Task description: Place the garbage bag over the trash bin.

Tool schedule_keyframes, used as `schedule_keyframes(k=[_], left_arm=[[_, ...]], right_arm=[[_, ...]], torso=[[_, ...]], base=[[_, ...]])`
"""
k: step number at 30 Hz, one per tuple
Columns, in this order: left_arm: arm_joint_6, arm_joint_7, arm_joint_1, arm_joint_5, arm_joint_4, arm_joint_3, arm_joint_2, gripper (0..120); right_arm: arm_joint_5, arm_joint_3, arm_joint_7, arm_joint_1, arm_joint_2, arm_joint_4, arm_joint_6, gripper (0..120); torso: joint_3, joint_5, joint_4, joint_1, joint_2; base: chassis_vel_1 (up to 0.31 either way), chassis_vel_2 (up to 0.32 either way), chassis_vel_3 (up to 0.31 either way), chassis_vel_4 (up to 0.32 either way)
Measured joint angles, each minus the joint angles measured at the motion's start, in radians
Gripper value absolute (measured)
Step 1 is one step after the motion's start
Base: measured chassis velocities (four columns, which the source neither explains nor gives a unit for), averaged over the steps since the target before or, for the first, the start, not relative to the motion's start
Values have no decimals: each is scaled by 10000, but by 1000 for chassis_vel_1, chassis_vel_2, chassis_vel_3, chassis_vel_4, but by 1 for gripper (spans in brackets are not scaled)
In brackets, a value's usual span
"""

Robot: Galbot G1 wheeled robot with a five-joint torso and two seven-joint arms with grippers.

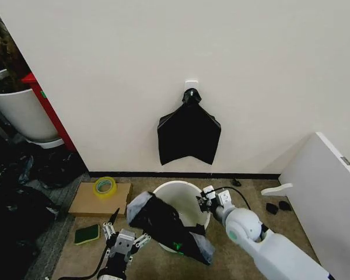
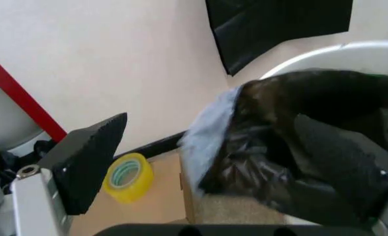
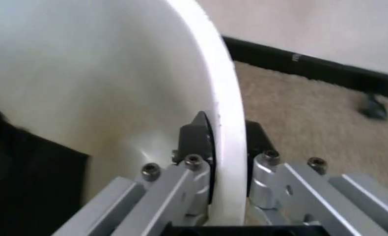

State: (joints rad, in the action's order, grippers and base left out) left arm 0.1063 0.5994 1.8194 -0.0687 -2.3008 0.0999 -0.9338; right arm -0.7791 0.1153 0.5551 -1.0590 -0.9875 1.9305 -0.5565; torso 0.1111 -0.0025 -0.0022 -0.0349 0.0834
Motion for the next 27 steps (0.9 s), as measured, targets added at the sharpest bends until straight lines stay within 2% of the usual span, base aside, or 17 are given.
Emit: schedule_keyframes(k=[1, 2, 3, 5, 7, 10, 11, 12, 15, 16, 19, 25, 27], left_arm=[[0, 0, 0, 0, 0, 0, 0, 100], [0, 29, 7, -22, 21, -1, -33, 100], [0, 29, 7, -22, 21, -1, -33, 100], [1, 51, -2, -28, 70, -29, -75, 100], [4, 58, -18, -28, 107, -44, -87, 100], [6, 62, -47, -26, 136, -49, -89, 100], [8, 63, -81, -12, 148, -54, -99, 100], [8, 63, -81, -12, 148, -54, -99, 100], [15, 63, -147, 4, 157, -64, -150, 100], [15, 63, -147, 4, 157, -64, -150, 100], [17, 63, -154, -1, 184, -71, -206, 100], [17, 72, -115, -13, 184, -41, -232, 100], [20, 103, -104, -9, 189, 16, -210, 100]], right_arm=[[0, 0, 0, 0, 0, 0, 0, 4], [-492, -60, 853, -363, -10, 351, 369, 1], [-492, -60, 853, -363, -10, 351, 369, 1], [-1351, -409, 2534, -1158, -222, 901, 926, 1], [-1919, -647, 3560, -1699, -459, 1194, 1399, 1], [-2188, -867, 4180, -2161, -767, 1388, 1935, 1], [-2204, -1049, 4488, -2527, -1071, 1468, 2474, 1], [-2204, -1049, 4488, -2527, -1071, 1468, 2474, 1], [-2208, -1293, 4961, -2889, -1679, 1404, 3523, 1], [-2208, -1293, 4961, -2889, -1679, 1404, 3523, 1], [-1960, -1307, 4968, -2964, -2218, 1059, 4382, 1], [-1630, -1074, 4677, -2978, -2696, 758, 5065, 1], [-951, -842, 4588, -2933, -2891, 343, 5550, 1]], torso=[[0, 0, 0, 0, 0], [0, 1, 0, 0, 0], [0, 1, 0, 0, 0], [0, -1, -2, 0, 0], [0, -1, -4, 0, 1], [-1, -1, -3, 0, 1], [0, -1, -2, 0, 0], [0, -1, -2, 0, 0], [-1, -2, -2, 0, 1], [-1, -2, -2, 0, 1], [-1, -3, -2, 0, 1], [0, -2, -1, 1, 1], [0, -4, -2, 1, 1]], base=[[0, 0, 0, 0], [0, 0, 0, 0], [0, 0, 0, 0], [0, 0, 0, 0], [0, 0, 0, 0], [0, 0, 0, 0], [0, 0, 0, 0], [0, 0, 0, 0], [0, 0, 0, 0], [0, 0, 0, 0], [0, 0, 0, 0], [0, 0, 0, 0], [0, 0, 0, 0]])
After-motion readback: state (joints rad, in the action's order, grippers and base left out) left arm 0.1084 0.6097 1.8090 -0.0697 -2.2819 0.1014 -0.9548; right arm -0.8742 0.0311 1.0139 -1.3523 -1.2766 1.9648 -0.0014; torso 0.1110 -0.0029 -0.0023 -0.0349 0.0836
